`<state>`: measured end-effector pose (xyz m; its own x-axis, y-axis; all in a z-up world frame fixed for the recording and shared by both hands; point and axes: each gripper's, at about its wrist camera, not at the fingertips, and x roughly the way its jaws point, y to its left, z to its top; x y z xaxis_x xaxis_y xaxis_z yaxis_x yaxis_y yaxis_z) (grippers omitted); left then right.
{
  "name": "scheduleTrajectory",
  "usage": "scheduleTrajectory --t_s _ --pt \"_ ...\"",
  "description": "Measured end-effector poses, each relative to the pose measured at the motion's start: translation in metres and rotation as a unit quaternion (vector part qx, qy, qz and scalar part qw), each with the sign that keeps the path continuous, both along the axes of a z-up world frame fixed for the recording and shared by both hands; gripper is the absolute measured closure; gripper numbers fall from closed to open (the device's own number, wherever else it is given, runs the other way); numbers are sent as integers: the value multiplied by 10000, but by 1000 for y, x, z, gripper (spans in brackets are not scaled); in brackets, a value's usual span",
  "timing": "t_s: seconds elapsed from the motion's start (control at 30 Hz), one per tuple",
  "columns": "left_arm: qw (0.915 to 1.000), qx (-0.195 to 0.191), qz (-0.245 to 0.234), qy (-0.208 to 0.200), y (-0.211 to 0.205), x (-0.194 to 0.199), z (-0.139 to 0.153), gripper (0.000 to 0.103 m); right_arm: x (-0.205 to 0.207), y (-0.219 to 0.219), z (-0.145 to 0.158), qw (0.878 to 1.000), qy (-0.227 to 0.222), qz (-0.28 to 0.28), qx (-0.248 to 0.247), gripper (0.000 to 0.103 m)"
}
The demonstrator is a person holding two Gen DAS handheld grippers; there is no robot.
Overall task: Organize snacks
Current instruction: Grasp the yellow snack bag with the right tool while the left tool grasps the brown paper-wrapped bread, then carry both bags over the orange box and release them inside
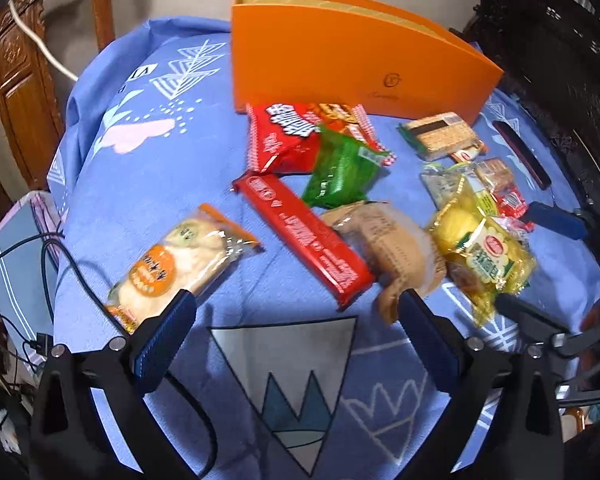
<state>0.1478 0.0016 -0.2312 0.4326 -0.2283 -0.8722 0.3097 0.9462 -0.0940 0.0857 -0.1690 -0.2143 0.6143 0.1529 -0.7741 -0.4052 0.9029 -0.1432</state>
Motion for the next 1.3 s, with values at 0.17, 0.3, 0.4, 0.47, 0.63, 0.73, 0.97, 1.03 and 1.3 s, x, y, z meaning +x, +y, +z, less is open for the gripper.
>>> scheduleTrajectory --t_s 0.17,0.3,0.4,0.47,0.63,0.73,0.97,1.03,1.3 --pt "9998 82 154 23 3 13 -4 4 12 8 -23 9979 160 327 -542 64" --pt "10000 -35 -39 -49 -12 21 3 4 12 -2 -21 9981 246 368 -418 68" --pt "9998 -130 -137 27 -27 27 5 4 10 -18 -12 9996 256 50 -122 68" --pt "9997 -197 -75 114 -36 31 7 4 9 -30 -5 9993 280 -223 115 68" --pt "9974 -559 -324 322 -66 26 8 4 3 -51 3 9959 295 -700 485 68" --pt "9971 -383 -532 384 -87 19 1 6 0 -58 4 9945 306 -786 624 67" --pt "9960 -152 -385 789 -98 20 -19 38 -2 -65 6 9935 291 -818 737 67" --pt "9963 -103 -350 782 -97 20 -22 44 0 -65 6 9932 273 -821 778 67" --pt "9968 146 -393 686 -106 26 -24 58 -2 -64 10 9920 217 -863 899 67"
